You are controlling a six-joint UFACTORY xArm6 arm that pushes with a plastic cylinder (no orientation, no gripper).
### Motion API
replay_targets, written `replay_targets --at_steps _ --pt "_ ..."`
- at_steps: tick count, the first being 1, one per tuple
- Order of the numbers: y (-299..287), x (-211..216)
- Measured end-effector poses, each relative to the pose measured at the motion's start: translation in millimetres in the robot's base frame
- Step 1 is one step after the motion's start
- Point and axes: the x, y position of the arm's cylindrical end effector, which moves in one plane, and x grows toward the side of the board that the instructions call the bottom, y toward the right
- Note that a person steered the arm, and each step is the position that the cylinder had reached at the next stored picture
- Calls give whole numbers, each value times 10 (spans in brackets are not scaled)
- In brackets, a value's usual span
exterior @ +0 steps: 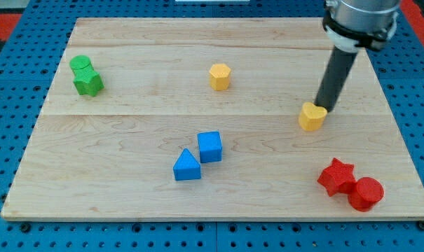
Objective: Touch the bottom left side of yellow heart
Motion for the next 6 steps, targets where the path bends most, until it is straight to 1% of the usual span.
replay_targets --at_steps 1,2,3,4,5,6 --pt "392 -109" --pt "1072 283" --pt "602 524" --pt "-110 537" --pt "-607 394" --pt "-400 218"
